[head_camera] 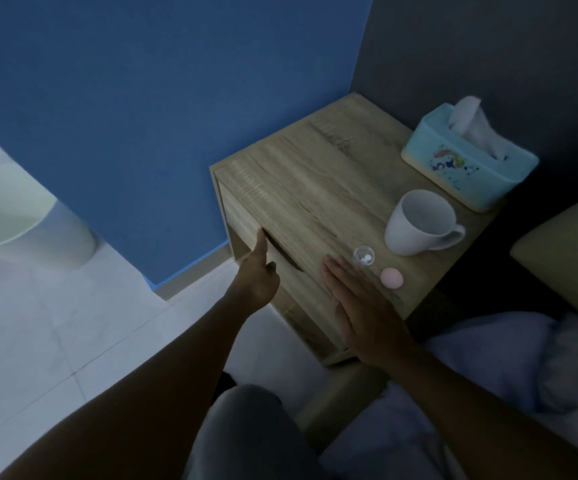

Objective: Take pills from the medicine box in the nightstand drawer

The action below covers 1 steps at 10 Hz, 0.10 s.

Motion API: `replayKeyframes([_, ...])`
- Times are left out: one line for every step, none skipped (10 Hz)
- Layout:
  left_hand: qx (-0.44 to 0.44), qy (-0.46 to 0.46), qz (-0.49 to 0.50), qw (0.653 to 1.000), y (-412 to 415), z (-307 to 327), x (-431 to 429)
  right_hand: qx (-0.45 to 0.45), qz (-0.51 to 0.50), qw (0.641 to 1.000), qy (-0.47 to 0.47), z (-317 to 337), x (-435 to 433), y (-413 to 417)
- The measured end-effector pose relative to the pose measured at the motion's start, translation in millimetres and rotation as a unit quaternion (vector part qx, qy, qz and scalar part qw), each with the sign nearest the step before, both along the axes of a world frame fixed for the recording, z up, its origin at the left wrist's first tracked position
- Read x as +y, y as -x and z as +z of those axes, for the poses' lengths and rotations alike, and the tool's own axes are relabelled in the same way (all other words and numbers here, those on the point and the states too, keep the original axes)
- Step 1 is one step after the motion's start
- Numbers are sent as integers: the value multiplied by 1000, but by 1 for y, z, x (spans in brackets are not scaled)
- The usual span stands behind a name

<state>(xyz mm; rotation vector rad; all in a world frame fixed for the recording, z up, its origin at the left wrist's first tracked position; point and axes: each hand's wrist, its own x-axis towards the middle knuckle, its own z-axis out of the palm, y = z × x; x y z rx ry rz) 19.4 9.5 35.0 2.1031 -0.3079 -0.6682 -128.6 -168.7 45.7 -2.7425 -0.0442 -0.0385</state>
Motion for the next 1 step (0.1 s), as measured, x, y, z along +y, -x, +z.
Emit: replayKeyframes([-41, -25, -27, 998, 11, 32, 8, 45, -13, 999, -21, 8, 6, 0])
